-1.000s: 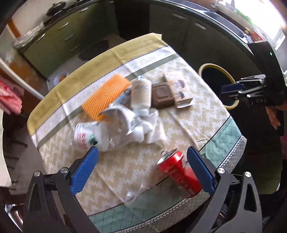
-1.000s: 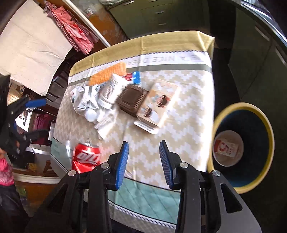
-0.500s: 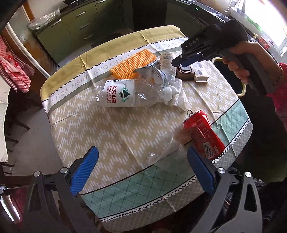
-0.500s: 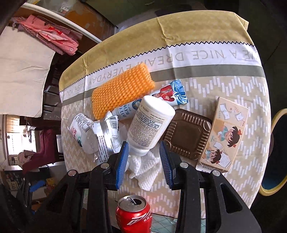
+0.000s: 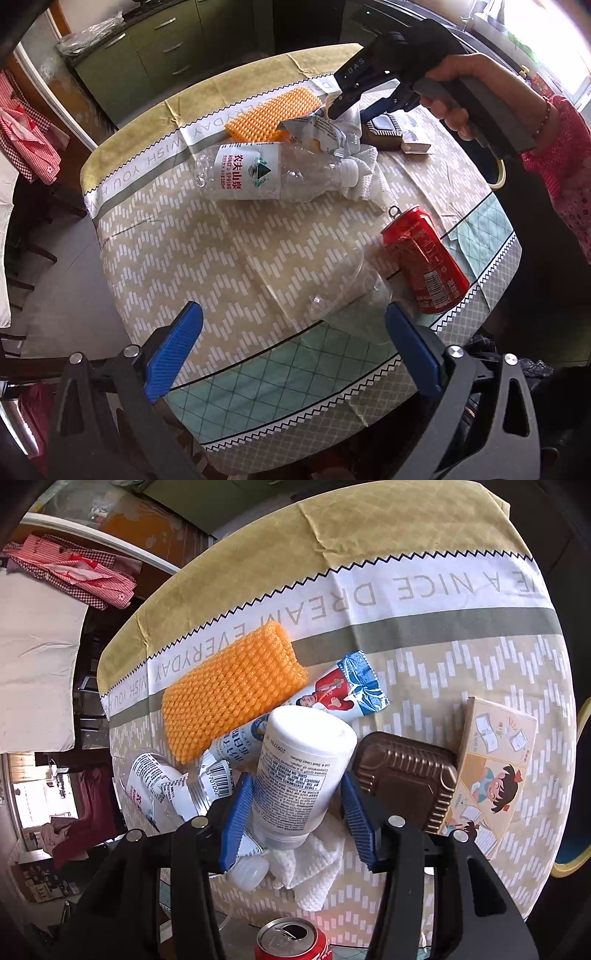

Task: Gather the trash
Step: 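Grasp the white pill bottle with the right gripper and lift it, then carry the pill bottle over the bin and open the right gripper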

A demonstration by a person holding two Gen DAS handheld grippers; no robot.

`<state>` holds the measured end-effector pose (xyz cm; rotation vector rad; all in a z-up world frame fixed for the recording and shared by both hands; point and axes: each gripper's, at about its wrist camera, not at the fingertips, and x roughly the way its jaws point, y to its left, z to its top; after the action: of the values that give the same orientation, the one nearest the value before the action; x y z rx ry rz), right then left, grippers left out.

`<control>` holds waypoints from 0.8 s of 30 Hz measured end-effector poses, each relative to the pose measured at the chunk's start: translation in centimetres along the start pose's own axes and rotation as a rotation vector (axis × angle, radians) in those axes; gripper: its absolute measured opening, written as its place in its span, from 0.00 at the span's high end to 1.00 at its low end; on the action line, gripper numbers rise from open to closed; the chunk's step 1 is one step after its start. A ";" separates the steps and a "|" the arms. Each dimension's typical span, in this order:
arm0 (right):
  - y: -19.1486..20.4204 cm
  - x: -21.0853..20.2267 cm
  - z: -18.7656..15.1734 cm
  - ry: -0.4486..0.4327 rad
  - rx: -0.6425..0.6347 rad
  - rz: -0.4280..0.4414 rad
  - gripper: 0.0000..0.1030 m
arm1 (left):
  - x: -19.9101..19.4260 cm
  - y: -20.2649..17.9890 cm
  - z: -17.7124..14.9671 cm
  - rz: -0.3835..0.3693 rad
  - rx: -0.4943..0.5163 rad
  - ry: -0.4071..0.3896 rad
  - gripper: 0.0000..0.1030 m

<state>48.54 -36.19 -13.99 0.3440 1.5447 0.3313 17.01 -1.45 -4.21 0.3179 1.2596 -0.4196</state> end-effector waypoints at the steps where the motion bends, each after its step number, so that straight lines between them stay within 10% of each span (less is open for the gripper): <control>1: 0.2 0.2 0.2 0.000 -0.002 -0.008 0.50 | 0.0 0.1 -0.1 0.001 0.000 0.000 0.09; 11: 2.1 1.3 0.1 -0.017 -0.064 -0.018 0.54 | 0.4 0.0 -0.6 -0.062 0.059 0.001 0.09; 24: -3.9 -9.9 -8.1 -0.144 -0.180 0.123 0.54 | 4.3 -1.9 1.2 -0.263 0.250 0.027 0.09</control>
<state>40.39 -43.80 -6.60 0.3150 1.3445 0.5275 18.17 -4.18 -8.02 0.3711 1.2819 -0.8043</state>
